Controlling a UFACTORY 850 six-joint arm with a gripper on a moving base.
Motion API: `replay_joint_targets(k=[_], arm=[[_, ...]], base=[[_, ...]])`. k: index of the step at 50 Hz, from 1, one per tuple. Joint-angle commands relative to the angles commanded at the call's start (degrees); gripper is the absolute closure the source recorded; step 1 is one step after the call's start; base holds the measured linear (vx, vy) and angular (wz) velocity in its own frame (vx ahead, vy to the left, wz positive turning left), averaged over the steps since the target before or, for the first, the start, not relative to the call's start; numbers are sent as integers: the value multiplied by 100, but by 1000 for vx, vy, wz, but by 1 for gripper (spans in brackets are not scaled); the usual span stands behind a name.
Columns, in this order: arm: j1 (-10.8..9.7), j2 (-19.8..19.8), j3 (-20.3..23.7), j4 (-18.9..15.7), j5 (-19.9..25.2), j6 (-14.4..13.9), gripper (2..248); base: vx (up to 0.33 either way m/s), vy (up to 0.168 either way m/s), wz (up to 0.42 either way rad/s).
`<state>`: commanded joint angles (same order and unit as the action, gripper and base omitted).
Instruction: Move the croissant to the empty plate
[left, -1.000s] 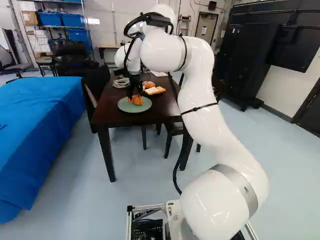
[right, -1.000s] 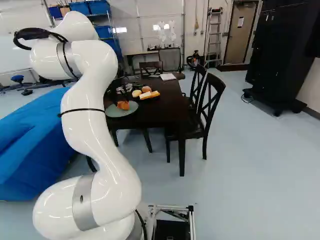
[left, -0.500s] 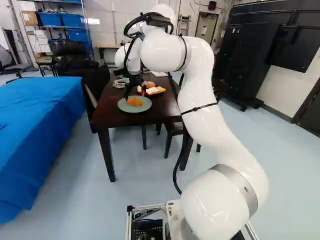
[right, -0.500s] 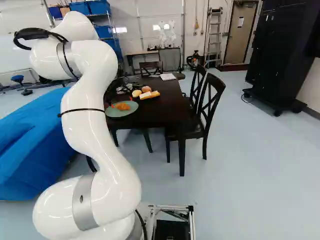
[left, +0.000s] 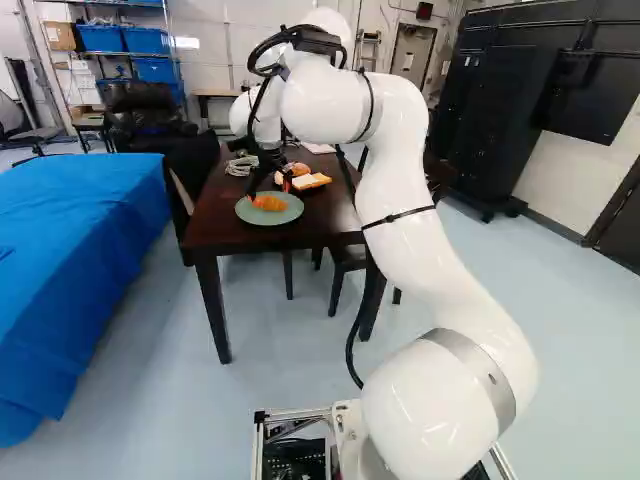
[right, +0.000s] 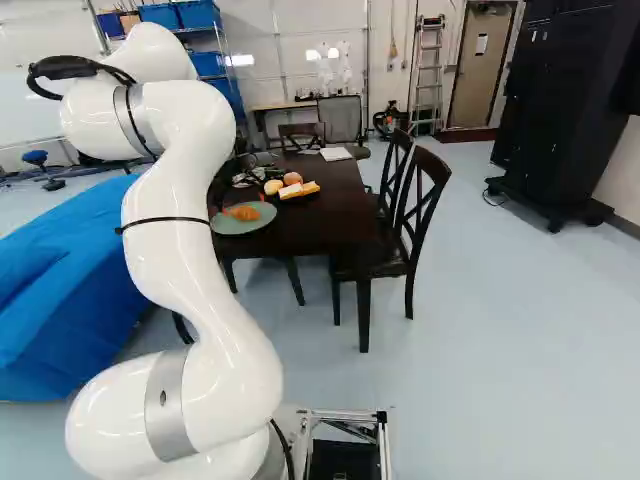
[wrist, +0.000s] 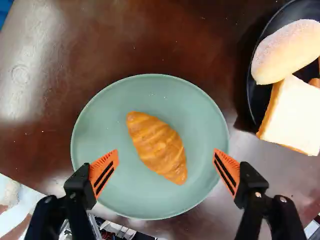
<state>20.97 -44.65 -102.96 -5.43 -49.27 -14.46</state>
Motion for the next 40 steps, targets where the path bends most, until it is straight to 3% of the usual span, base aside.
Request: replay_joint_targets(k=[13, 40], arm=[[-15, 97, 65, 62, 0, 0, 3], [-151, 748, 592, 544, 0, 0, 3]], base=[[0, 0, 0], [0, 0, 0]])
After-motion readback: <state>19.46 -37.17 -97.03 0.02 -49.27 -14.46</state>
